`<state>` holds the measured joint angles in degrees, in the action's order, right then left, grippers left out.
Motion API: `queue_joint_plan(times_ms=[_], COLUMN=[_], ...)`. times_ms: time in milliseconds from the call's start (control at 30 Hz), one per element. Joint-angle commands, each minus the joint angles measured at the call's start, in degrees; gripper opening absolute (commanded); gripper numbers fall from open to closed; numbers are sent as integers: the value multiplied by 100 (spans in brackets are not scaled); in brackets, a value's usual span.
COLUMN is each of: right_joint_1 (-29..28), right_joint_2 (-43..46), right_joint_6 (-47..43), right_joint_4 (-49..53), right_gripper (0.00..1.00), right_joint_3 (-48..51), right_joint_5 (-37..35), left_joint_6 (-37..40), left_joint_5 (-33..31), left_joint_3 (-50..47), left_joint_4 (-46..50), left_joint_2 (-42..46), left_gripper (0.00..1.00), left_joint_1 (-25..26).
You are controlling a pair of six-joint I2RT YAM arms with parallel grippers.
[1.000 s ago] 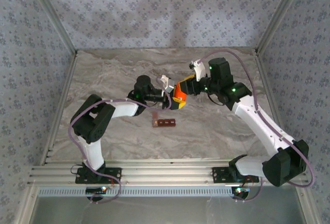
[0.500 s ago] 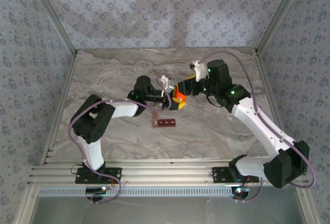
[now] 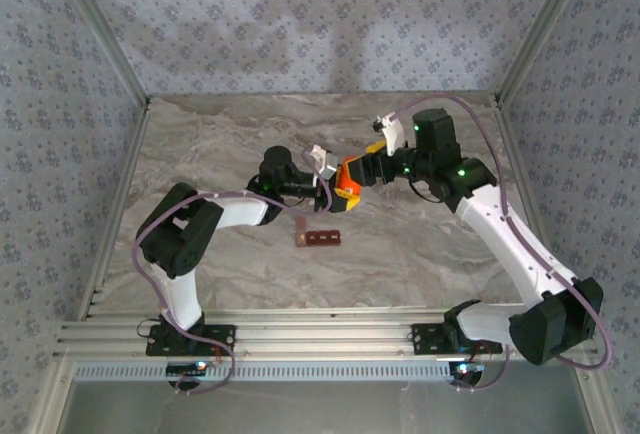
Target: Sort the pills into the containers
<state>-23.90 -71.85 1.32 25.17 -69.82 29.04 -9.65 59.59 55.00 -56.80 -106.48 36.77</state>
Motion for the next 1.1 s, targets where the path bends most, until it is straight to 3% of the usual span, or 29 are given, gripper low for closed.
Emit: queue_joint_plan(times_ms=[0, 333, 600, 733, 933, 1067], right_joint_1=[1, -31, -197, -404, -1113, -1425], right_joint_2=[-63, -235, -315, -229, -12, 64], right_joint_6=[-325, -316, -171, 390, 2035, 2628], right_joint_4=[203, 230, 168, -144, -746, -1062], right_gripper=[76, 63, 47, 39, 38, 38], right_joint_3=[-163, -180, -40, 484, 1257, 1458], right_joint_5=[286, 208, -89, -663, -2556, -3045], left_joint_6=[-11, -15, -12, 6, 29, 33], left_joint_5=[125, 122, 115, 104, 87, 75], left_joint_3=[162, 178, 153, 130, 116, 124], left_joint_4=[-249, -253, -249, -248, -235, -215], left_joint_2=[189, 184, 213, 241, 259, 250], left_gripper=[0, 0, 0, 0, 0, 0], left_joint_1=[25, 39, 35, 35, 32, 31])
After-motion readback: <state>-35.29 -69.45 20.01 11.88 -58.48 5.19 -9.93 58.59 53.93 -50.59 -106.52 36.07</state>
